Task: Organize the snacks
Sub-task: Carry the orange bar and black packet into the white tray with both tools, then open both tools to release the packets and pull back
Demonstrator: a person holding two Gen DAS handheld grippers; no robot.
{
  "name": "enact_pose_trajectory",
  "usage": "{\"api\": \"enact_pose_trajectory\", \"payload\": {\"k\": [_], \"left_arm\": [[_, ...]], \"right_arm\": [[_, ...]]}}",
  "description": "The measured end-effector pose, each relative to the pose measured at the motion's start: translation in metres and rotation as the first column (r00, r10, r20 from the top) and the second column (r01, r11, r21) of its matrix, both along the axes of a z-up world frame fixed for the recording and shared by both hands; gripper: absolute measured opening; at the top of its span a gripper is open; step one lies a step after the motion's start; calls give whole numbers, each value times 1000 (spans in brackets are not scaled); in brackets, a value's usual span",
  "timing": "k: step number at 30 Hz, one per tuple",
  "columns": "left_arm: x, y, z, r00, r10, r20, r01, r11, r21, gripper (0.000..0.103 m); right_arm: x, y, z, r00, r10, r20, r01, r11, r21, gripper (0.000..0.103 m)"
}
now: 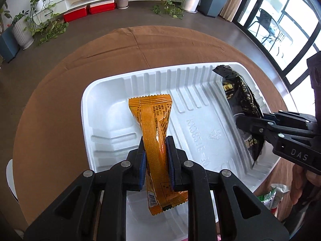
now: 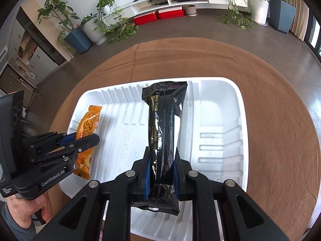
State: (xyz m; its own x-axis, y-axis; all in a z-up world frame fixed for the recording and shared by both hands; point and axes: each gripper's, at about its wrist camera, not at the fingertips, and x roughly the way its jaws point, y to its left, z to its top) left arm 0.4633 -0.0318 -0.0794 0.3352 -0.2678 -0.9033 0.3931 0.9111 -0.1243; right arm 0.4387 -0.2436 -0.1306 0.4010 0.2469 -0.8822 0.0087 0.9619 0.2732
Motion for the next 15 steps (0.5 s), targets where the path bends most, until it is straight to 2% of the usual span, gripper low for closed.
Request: {"api": "enact_pose_trajectory", "payload": {"k": [4,11,15], "left_arm": [[3,-6,-8,1000,-4,0,4,1000,19,16],[7,-7,-17,1000,4,-1,-4,1000,12,18],[3,-2,-15,1000,12,-4,-12,1000,11,18]], "right_arm": [[-2,0,-7,1000,4,-5,-4,999,-53,20],[-4,1,-10,1000,18,-2,-19,997,-81,26],[-8,-1,-1,1000,11,20,-10,997,-71,39]]}}
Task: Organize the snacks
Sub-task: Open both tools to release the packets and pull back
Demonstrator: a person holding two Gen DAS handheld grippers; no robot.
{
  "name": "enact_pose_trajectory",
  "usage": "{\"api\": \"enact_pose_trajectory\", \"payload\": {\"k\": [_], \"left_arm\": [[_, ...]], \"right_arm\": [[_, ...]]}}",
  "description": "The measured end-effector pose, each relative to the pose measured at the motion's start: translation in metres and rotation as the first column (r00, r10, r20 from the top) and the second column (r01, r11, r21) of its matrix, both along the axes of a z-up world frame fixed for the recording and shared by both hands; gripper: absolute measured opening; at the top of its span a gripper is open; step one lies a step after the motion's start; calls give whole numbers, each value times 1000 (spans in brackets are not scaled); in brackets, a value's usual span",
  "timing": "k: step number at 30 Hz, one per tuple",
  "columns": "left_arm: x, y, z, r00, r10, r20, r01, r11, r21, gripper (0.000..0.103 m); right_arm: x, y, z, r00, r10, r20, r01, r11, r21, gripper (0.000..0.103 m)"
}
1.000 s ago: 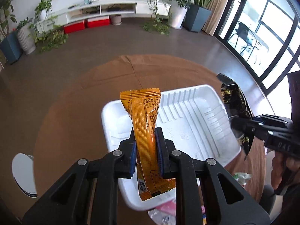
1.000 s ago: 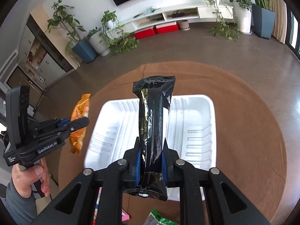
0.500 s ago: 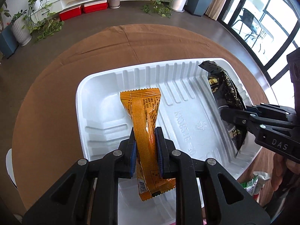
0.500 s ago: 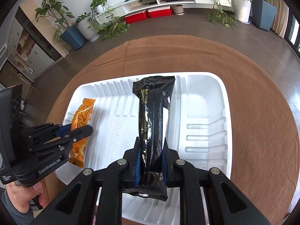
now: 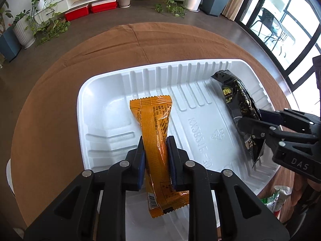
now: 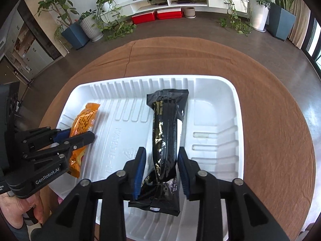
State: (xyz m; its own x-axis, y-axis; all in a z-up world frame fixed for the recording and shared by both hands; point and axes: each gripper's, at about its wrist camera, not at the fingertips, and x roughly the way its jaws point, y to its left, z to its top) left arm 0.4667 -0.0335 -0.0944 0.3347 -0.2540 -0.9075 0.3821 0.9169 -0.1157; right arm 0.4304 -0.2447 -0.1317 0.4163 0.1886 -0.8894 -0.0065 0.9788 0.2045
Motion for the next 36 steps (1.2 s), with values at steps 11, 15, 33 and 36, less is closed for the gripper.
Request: {"api": "enact_pose_trajectory", "payload": {"k": [11,15,33,36], "left_arm": [[-22,14,34,998,20,67,-16,998,-64,80],[-32,14,51,995,17,95,-10,997,-71,80],[-224,91,133,961,101,258,-21,956,-294,100],[-268,91,122,955,109,275,-27,958,-287,101]], "right_arm": [[-27,-9,56,990,-34,138,24,997,67,78],[-49,-1,76,984,0,179,-11,998,61,78],[-236,-19,123,911,-56,409,-42,973,228,99],[-267,-19,103,918,-102,382,3,968,250,99]]}}
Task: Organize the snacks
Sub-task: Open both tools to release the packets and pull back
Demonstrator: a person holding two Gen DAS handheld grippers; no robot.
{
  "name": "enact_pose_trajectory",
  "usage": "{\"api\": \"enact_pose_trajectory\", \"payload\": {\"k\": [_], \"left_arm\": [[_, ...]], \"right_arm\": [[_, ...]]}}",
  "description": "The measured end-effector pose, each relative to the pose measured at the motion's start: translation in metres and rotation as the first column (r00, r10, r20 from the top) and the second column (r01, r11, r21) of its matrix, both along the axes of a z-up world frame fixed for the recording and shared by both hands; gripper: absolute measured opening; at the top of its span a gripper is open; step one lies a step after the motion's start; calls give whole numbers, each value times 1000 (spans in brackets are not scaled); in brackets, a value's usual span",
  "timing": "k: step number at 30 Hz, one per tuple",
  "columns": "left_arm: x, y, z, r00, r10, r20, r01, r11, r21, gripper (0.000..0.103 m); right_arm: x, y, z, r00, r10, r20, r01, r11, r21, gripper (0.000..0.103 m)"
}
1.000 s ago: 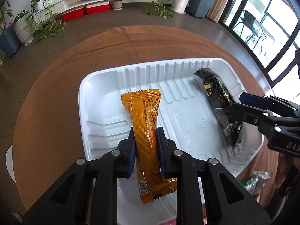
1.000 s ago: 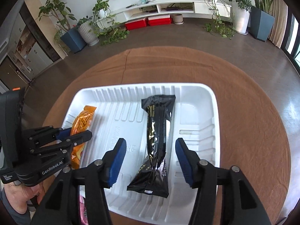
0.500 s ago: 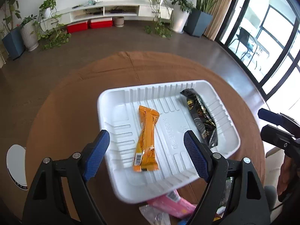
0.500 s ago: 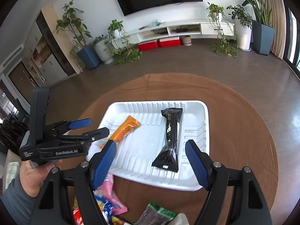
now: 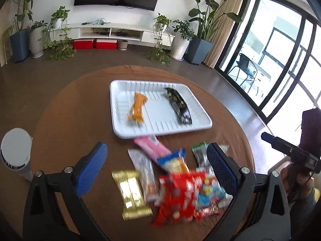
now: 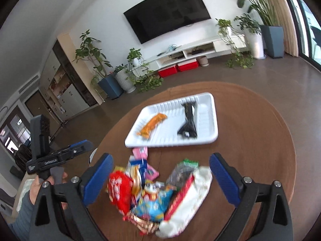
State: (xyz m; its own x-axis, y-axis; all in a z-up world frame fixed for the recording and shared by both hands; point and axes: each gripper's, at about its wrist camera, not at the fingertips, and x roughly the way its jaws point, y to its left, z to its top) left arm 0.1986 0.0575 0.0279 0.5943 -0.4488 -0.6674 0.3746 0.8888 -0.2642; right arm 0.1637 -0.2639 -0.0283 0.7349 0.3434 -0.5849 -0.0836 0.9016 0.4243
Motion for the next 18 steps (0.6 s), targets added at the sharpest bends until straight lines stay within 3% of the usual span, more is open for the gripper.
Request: {"api": "enact_pose_trajectory", "payload": {"k": [8,12,18], "left_arm": [[-86,-20,-56,999,50,4,-50,992,118,101],[-89,-39,-82,999,32,-31,-26,984,176,101],[-72,-49,-89,998,12,-65,-2,988,155,101]], "right_arm": [[-54,12,-39,997,-52,-48,52,999,-11,99],[-61,17,-57,993,-48,-104,49,999,6,98],[-63,26,-67,990,-35,-136,34,999,-7,95]]}}
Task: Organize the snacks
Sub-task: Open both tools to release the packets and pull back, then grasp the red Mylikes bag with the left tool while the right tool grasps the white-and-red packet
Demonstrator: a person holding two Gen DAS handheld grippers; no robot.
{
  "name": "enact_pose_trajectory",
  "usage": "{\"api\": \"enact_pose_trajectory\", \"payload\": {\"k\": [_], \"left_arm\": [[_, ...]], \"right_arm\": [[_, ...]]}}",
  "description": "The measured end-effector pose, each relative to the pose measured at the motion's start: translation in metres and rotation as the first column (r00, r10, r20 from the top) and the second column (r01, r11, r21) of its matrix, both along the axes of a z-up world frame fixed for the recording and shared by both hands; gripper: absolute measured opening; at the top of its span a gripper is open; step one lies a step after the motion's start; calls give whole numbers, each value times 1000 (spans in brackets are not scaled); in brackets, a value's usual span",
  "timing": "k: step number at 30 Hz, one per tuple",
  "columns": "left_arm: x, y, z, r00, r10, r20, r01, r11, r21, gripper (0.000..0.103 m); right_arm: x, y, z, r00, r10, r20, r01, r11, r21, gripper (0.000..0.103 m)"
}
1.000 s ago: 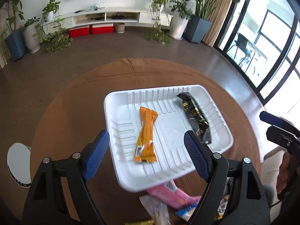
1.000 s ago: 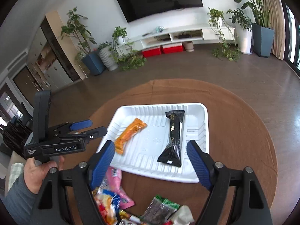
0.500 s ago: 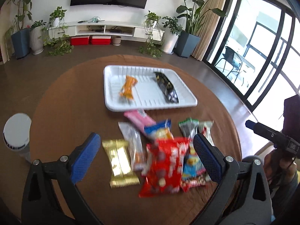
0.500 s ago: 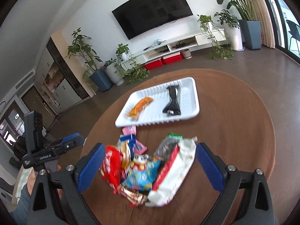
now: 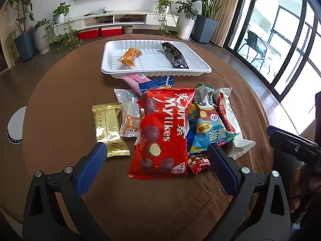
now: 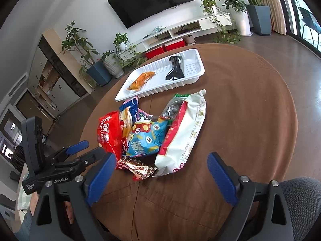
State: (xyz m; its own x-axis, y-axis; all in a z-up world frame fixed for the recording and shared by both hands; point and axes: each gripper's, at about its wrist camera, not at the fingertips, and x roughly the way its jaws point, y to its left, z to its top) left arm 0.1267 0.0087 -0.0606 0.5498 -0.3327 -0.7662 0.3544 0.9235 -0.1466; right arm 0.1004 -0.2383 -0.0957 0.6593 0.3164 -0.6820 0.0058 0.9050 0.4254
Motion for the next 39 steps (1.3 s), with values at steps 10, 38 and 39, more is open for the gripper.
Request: {"api": "enact_pose_trajectory", "payload": {"k": [10,38,39], "left_arm": [[25,-10,-2,1000,0,-21,0,1000,9,99],[39,-3,-18,998,23,-67,-23,1000,4,78],[39,-4,-19,997,22,-67,-22,1000,4,78]], "right_arm": [[3,0,-4,999,-8,-33,7,1000,-28,95],[78,1,-29,979,-19,-203,-14,987,-162,73],[80,2,-31,978,-19,-207,-16,985,-169,72]]}}
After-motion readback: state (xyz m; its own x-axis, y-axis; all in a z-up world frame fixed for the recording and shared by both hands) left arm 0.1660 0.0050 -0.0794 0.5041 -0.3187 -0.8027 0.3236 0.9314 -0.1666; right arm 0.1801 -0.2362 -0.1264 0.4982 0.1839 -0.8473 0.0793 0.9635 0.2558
